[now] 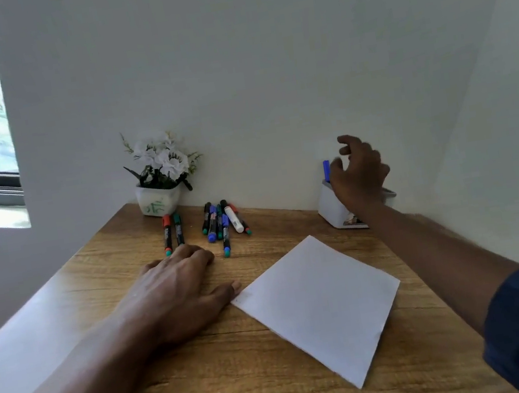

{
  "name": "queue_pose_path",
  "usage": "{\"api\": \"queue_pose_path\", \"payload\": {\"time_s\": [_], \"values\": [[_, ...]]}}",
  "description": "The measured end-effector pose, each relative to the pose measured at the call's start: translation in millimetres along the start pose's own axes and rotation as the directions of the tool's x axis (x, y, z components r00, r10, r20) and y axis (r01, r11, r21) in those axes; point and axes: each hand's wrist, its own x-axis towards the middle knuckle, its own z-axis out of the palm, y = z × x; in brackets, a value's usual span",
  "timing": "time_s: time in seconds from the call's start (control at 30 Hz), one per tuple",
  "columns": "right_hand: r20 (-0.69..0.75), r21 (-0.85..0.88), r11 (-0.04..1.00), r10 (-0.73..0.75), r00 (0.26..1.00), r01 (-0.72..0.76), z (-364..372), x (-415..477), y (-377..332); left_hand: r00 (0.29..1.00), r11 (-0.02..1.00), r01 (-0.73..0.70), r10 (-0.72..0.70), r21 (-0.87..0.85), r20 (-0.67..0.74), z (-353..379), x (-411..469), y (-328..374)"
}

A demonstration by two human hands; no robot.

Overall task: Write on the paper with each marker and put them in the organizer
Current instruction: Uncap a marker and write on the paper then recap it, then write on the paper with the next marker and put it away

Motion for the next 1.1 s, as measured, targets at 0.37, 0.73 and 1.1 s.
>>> {"api": "queue_pose_path", "payload": {"time_s": [0.37, 0.73, 1.1], "values": [[0.623, 0.213, 0.975, -0.087, 0.777, -0.063, 44, -49, -76, 1.000, 1.000, 0.002, -0.002, 0.002, -0.004, 2, 0, -2], [0.888, -0.149, 0.967, 0.224, 0.402, -0.209, 101, -34, -124, 0.998, 1.000, -0.010, 0.010, -0.001, -0.054, 6, 4, -5], [0.702, -0.184, 0.974, 0.035, 0.712, 0.133, 97, -37, -125, 0.996, 1.000, -0.026, 0.024, -0.017, -0.088, 6, 4, -7]]}}
